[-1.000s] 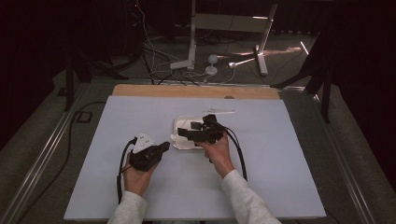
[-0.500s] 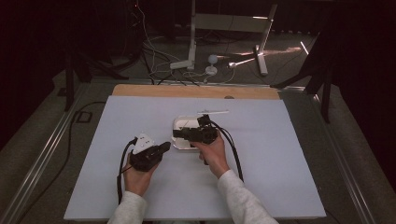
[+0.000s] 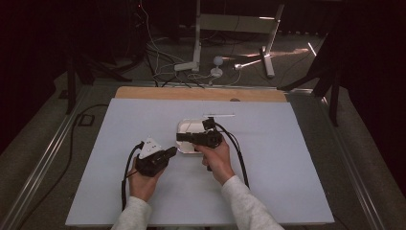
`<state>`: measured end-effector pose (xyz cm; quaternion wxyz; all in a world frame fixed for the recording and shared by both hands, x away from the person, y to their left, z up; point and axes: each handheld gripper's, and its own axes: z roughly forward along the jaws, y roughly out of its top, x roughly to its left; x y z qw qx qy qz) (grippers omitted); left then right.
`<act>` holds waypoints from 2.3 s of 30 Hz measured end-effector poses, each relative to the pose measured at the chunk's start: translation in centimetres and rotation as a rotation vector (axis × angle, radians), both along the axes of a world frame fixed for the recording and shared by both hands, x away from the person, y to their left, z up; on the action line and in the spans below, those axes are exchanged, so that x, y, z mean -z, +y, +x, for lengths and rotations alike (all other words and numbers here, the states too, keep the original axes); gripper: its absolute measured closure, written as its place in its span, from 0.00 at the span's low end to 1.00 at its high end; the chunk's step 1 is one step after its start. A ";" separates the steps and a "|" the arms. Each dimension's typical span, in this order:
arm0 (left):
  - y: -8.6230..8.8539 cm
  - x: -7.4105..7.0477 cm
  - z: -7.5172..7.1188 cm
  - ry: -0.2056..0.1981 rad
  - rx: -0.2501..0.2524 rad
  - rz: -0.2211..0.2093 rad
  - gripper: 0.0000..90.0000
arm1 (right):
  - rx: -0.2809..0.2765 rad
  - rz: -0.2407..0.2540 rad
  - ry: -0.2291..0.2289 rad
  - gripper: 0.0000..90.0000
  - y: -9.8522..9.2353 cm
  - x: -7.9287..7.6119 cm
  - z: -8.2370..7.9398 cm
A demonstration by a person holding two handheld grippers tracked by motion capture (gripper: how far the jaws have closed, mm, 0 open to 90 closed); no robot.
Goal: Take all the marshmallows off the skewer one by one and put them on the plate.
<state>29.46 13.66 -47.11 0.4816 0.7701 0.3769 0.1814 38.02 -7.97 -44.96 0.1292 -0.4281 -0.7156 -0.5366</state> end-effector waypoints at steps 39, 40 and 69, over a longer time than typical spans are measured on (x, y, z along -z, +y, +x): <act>1.3 0.3 0.0 0.030 -0.049 -0.017 1.00 | 0.203 -0.273 -0.203 0.86 -5.6 -1.7 2.0; 1.2 0.4 0.0 0.031 -0.049 -0.019 1.00 | 0.200 -0.281 -0.205 0.86 -5.6 -1.5 2.0; 1.1 0.4 0.1 0.038 -0.049 -0.031 1.00 | 0.148 -0.383 -0.160 0.43 -4.2 2.0 1.4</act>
